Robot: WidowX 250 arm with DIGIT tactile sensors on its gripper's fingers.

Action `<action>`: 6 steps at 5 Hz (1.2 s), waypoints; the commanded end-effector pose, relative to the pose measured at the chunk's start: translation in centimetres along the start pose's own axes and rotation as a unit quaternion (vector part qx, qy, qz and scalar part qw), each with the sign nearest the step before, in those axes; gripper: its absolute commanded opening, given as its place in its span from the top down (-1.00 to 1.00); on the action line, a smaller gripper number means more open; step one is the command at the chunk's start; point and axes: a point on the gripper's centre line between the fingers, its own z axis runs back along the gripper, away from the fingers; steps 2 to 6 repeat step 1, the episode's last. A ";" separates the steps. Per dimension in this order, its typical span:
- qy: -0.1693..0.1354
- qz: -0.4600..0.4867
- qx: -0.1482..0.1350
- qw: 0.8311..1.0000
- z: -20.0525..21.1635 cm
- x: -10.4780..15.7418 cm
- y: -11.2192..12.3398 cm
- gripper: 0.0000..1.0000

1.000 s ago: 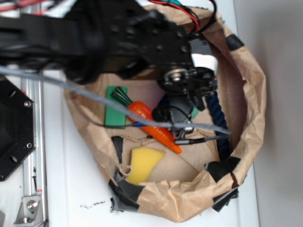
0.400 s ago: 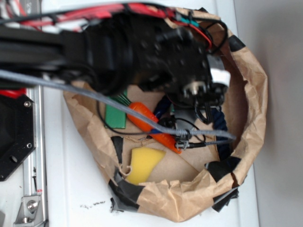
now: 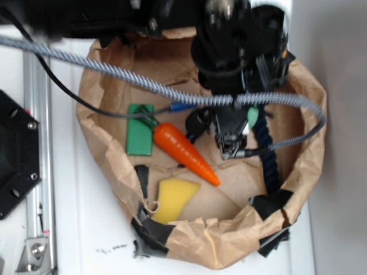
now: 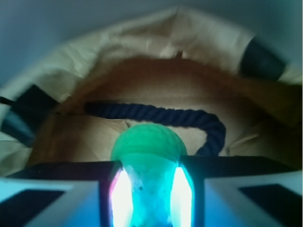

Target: Grab the green ball.

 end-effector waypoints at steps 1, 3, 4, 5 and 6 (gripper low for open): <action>0.008 -0.019 0.027 0.999 1.9 -1.2 -0.5 1.00; 0.008 -0.019 0.027 0.999 1.9 -1.2 -0.5 1.00; 0.008 -0.019 0.027 0.999 1.9 -1.2 -0.5 1.00; 0.008 -0.019 0.027 0.999 1.9 -1.2 -0.5 1.00; 0.008 -0.019 0.027 0.999 1.9 -1.2 -0.5 1.00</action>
